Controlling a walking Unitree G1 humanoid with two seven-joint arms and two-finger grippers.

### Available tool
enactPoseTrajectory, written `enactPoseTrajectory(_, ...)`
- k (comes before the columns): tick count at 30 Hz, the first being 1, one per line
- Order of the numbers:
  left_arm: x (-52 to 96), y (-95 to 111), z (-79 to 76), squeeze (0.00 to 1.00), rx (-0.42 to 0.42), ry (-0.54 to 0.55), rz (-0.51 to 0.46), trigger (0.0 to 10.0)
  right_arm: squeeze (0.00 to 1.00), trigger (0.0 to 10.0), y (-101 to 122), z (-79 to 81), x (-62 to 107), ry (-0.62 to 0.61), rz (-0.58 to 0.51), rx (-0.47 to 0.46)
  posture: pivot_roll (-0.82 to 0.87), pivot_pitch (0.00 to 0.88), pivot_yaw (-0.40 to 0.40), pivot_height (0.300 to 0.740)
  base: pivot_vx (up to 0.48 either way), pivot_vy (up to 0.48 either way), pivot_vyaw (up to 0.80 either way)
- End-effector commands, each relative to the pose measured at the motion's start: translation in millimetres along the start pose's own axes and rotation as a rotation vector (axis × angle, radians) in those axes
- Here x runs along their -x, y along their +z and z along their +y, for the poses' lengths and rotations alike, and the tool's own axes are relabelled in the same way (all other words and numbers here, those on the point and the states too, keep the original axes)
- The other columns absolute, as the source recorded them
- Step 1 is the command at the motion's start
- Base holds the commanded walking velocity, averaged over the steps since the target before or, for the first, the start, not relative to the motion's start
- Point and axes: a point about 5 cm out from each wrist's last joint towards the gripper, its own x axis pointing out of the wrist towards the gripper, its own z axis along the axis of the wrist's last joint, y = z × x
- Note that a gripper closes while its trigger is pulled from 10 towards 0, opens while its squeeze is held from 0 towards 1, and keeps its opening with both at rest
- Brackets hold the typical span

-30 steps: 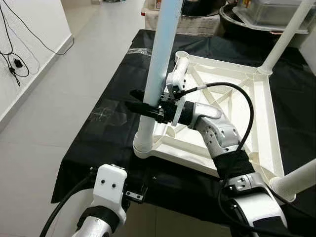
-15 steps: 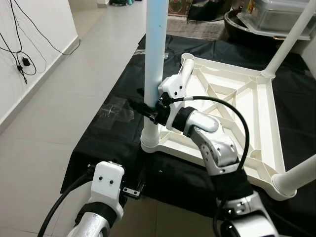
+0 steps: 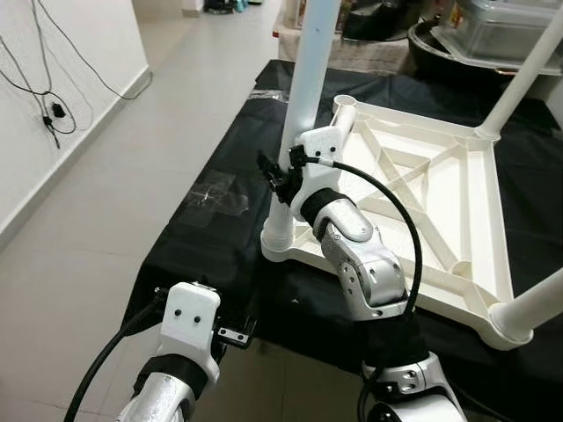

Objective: Building children table

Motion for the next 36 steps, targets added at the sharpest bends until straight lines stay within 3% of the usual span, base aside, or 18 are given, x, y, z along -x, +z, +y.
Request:
enactPoseTrajectory(1,-0.3,-6.1,2.4,0.00,-0.004,-0.001,0.025,10.0,0.00,10.0,-56.5,-22.7,17.5,-0.214,0.239,-0.006,0.12,0.206,-0.076,0.740,0.000,0.000,0.00)
enactPoseTrajectory(5,-1.5,-5.9,3.5,0.00,-0.008,0.000,0.023,10.0,0.00,10.0,-56.3,-23.3,19.9,-0.262,0.237,0.023,0.12,0.207,-0.075,0.740,0.000,0.000,0.00)
enactPoseTrajectory(10,-5.1,-5.9,6.3,0.00,-0.015,0.006,0.016,10.0,0.00,10.0,-60.3,-28.8,27.0,-0.541,0.262,0.030,0.12,0.203,-0.072,0.740,0.000,0.000,0.00)
enactPoseTrajectory(14,-5.8,-6.2,6.3,0.00,-0.016,0.007,0.016,10.0,0.00,10.0,-61.5,-29.9,28.0,-0.606,0.262,0.017,0.12,0.201,-0.073,0.740,0.000,0.000,0.00)
enactPoseTrajectory(15,-6.5,-5.9,5.5,0.00,-0.018,0.005,0.012,10.0,0.00,10.0,-64.8,-36.8,29.0,-0.776,0.251,-0.078,0.12,0.197,-0.074,0.740,0.000,0.000,0.00)
enactPoseTrajectory(16,-6.5,-5.9,5.5,0.00,-0.018,0.005,0.012,10.0,0.00,10.0,-64.8,-36.8,29.0,-0.776,0.251,-0.078,0.12,0.197,-0.074,0.740,0.000,0.000,0.00)
enactPoseTrajectory(20,-7.1,-5.4,5.4,0.00,-0.022,0.001,0.008,10.0,0.00,10.0,-70.0,-52.6,29.8,-1.027,0.252,-0.197,0.14,0.191,-0.070,0.740,0.000,0.000,0.00)
enactPoseTrajectory(27,-7.4,-5.4,6.6,0.00,-0.031,-0.008,0.007,10.0,0.00,10.0,-73.5,-63.0,30.7,-1.194,0.278,-0.181,0.15,0.186,-0.064,0.740,0.000,0.000,0.00)
enactPoseTrajectory(36,-10.1,-5.1,7.3,0.00,-0.035,-0.013,0.003,10.0,0.00,10.0,-78.2,-61.6,27.2,-1.310,0.319,-0.172,0.15,0.176,-0.064,0.740,0.000,0.000,0.00)
